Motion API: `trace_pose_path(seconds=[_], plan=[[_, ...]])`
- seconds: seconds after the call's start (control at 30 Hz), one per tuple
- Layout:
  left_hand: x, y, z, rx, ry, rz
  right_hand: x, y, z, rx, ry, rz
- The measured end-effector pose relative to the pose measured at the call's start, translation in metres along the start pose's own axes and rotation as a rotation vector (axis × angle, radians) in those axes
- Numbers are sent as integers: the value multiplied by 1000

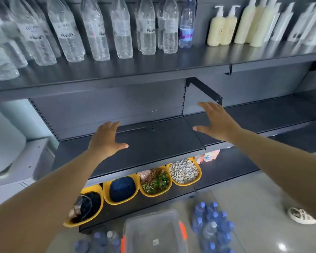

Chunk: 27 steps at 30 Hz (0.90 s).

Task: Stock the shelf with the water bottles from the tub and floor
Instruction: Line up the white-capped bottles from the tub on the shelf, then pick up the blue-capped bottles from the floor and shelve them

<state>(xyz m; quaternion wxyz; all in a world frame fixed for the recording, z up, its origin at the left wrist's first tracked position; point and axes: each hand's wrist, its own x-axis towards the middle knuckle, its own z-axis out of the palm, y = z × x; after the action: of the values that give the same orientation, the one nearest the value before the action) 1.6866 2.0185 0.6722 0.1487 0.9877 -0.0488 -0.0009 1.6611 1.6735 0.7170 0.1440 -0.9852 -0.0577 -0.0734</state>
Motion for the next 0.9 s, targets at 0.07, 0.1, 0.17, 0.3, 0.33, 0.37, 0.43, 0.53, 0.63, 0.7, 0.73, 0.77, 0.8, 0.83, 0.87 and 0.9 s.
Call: trace_pose_path(seconds=[0.07, 0.1, 0.17, 0.3, 0.33, 0.37, 0.43, 0.53, 0.63, 0.7, 0.73, 0.77, 0.8, 0.83, 0.87, 0.9], plan=[[-8, 8, 45, -23, -73, -14, -20, 31, 31, 24, -29, 41], [-11, 13, 67, -37, -107, -25, -30, 46, 46, 42, -35, 63], [-17, 23, 112, -77, -162, -50, -47, 77, 76, 99, -38, 101], [-29, 43, 197, -162, -198, -120, -77, 137, 139, 263, -54, 190], [-32, 49, 218, -186, -196, -139, -83, 154, 156, 299, -68, 221], [-35, 54, 240, -219, -198, -163, -89, 170, 174, 326, -87, 252], [-43, 62, 285, -253, -222, -230, -99, 202, 211, 366, -147, 323], [-59, 68, 354, -181, -257, -272, -121, 245, 270, 430, -219, 409], [-75, 74, 419, -78, -298, -314, -144, 281, 329, 472, -287, 451], [-87, 75, 464, -33, -338, -330, -163, 303, 374, 478, -347, 471], [-93, 74, 485, -19, -368, -339, -173, 312, 396, 481, -377, 480], [-100, 72, 504, -1, -398, -345, -183, 320, 417, 486, -407, 495], [-106, 70, 523, 15, -425, -348, -192, 326, 437, 490, -432, 509], [-111, 67, 542, 28, -442, -346, -200, 332, 456, 490, -451, 516], [-115, 64, 560, 34, -453, -345, -208, 338, 475, 492, -462, 522], [-118, 60, 577, 40, -465, -344, -213, 343, 493, 493, -474, 531]])
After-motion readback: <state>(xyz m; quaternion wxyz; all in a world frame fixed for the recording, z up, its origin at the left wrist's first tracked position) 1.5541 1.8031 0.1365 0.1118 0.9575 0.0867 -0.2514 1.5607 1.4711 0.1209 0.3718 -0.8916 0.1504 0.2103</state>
